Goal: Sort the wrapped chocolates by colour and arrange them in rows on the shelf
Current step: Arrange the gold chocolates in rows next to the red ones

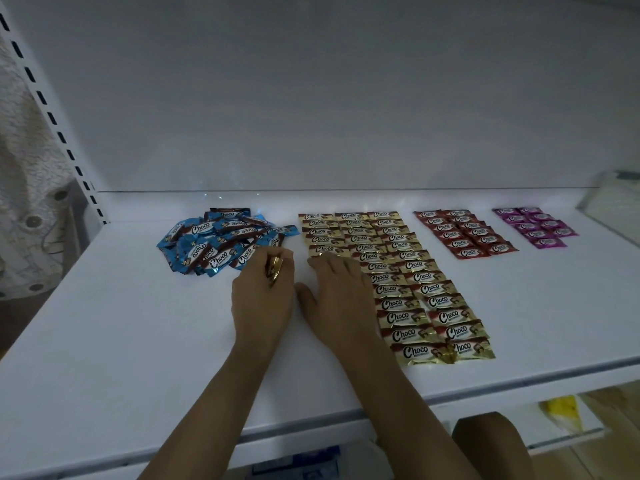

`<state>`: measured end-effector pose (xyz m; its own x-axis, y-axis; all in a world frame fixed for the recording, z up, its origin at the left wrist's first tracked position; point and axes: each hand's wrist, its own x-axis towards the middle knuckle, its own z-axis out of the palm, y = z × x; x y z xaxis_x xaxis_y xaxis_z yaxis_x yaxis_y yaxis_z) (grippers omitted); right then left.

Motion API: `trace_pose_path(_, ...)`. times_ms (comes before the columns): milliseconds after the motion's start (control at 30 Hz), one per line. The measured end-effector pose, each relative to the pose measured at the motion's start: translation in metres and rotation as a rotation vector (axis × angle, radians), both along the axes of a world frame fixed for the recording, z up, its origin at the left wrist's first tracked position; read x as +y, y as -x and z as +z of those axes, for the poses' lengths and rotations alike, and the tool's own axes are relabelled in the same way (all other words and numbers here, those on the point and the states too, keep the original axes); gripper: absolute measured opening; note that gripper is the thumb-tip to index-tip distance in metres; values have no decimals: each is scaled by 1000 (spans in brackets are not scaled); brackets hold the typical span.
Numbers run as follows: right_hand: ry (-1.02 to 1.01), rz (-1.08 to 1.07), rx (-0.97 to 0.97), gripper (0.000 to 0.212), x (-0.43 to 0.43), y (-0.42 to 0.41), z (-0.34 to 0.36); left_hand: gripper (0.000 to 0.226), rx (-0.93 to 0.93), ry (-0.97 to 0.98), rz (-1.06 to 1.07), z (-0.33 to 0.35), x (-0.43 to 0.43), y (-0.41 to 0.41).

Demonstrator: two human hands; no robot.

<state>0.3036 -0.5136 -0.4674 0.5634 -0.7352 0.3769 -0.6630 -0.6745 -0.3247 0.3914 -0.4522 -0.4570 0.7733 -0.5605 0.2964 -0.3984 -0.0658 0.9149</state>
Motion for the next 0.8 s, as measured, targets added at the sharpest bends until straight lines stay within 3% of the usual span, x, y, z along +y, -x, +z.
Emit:
trace_pose_path(233, -28, -2, 18, 49, 1, 0, 1, 8, -4, 16, -18, 0, -1, 0)
trace_pose_path(367, -40, 10, 20, 45, -2, 1, 0, 21, -23, 93, -92, 3, 0, 4)
trace_pose_path(433, -4, 21, -110, 38, -4, 0, 0, 32, 110, 186, -201, 5, -1, 6)
trace_pose_path(500, -22, 57, -392, 37, -3, 0, 5, 40, 339, 257, -305, 10, -2, 7)
trace_pose_path(600, -360, 198, -783, 38, 2, 4, 14, 49, 588, 343, -365, 12, -5, 5)
trace_pose_path(733, -514, 344, -749, 16, 9, 2, 15, 53, 803, 473, -456, 10, -2, 1)
trace_pose_path(800, -581, 441, -738, 14, 13, -4, 12, 55, 875, 484, -483, 12, -2, -2)
